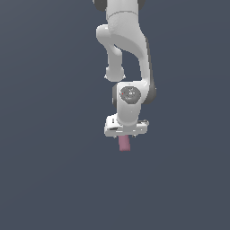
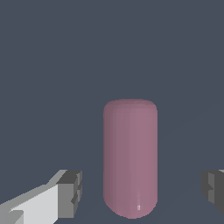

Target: Pick up the object and move it to a goal position.

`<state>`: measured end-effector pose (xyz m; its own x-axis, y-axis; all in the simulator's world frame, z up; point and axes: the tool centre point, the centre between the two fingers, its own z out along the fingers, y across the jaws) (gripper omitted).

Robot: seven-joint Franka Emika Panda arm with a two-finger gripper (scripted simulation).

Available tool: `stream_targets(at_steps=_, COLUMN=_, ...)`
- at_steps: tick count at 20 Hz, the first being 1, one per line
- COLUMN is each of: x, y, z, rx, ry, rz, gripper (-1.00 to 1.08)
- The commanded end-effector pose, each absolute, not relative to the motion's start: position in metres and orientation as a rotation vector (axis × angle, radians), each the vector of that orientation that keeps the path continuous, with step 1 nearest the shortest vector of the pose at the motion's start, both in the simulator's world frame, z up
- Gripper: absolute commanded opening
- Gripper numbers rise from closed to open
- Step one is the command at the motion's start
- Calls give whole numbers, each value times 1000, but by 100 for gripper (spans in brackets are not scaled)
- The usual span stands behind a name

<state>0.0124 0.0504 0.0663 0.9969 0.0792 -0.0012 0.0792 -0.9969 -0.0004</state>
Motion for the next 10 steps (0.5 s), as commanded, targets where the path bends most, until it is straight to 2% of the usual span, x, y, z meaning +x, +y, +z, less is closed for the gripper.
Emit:
stream_targets(at_steps=1, x=12, y=50, z=64, rx=-3139, ry=-124, rz=2, gripper=100)
stream_targets(at_steps=10, x=11, y=50, z=25, rx=-3139, ry=-124, rz=1, gripper=100)
